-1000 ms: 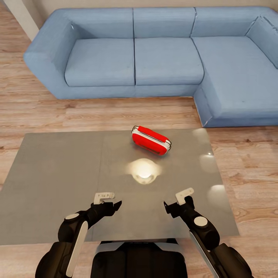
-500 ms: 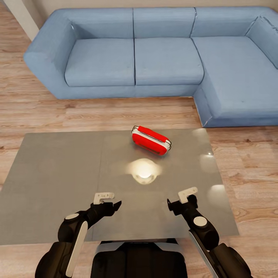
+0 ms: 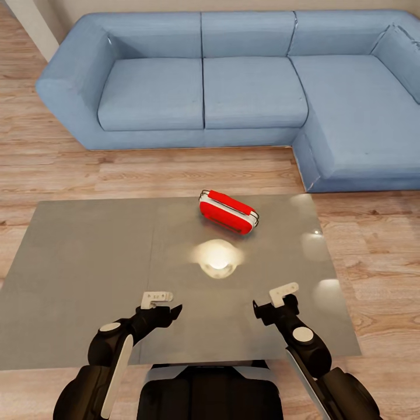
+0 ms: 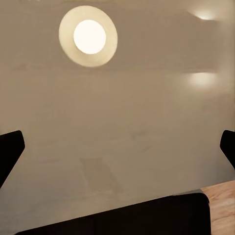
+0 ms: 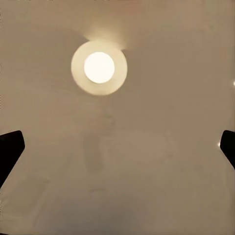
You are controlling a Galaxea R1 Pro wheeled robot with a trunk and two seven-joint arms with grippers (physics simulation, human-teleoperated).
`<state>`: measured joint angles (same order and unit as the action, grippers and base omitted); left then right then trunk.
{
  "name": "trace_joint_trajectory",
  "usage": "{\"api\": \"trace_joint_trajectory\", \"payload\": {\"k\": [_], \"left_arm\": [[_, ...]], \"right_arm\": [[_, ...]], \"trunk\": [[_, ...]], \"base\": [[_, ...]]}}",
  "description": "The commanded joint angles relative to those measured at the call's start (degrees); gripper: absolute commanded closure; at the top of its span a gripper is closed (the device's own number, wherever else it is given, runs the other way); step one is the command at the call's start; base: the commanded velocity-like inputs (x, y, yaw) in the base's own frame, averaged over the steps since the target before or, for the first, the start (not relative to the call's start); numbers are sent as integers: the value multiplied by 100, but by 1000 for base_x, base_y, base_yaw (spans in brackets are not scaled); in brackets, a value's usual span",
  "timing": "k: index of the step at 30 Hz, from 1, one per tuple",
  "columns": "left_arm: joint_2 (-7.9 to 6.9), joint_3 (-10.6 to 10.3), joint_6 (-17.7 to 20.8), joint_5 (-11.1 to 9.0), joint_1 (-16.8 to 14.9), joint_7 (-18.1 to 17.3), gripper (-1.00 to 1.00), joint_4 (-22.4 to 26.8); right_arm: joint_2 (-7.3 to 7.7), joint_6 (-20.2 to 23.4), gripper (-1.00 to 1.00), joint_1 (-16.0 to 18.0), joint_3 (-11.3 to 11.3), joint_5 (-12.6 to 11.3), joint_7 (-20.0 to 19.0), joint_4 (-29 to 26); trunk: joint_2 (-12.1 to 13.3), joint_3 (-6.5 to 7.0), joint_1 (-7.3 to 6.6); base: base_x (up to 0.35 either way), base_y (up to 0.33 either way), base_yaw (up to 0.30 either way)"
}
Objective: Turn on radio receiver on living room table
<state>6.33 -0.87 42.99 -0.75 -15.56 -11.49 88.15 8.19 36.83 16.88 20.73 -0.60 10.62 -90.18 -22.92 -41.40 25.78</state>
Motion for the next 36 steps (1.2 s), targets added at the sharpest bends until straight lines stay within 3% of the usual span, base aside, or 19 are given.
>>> {"api": "trace_joint_trajectory", "payload": {"k": [1,36], "left_arm": [[0,0,0,2,0,-1,-100,0],[0,-1,-7,5,0,-20,-100,0]], "right_arm": [[6,-5,-100,0,0,-1,-12,0],[16,-158,-100,0,-112,-2,-104,0]], "trunk": [[0,0,0],[0,0,0]], "base": [[0,0,0],[0,0,0]]}}
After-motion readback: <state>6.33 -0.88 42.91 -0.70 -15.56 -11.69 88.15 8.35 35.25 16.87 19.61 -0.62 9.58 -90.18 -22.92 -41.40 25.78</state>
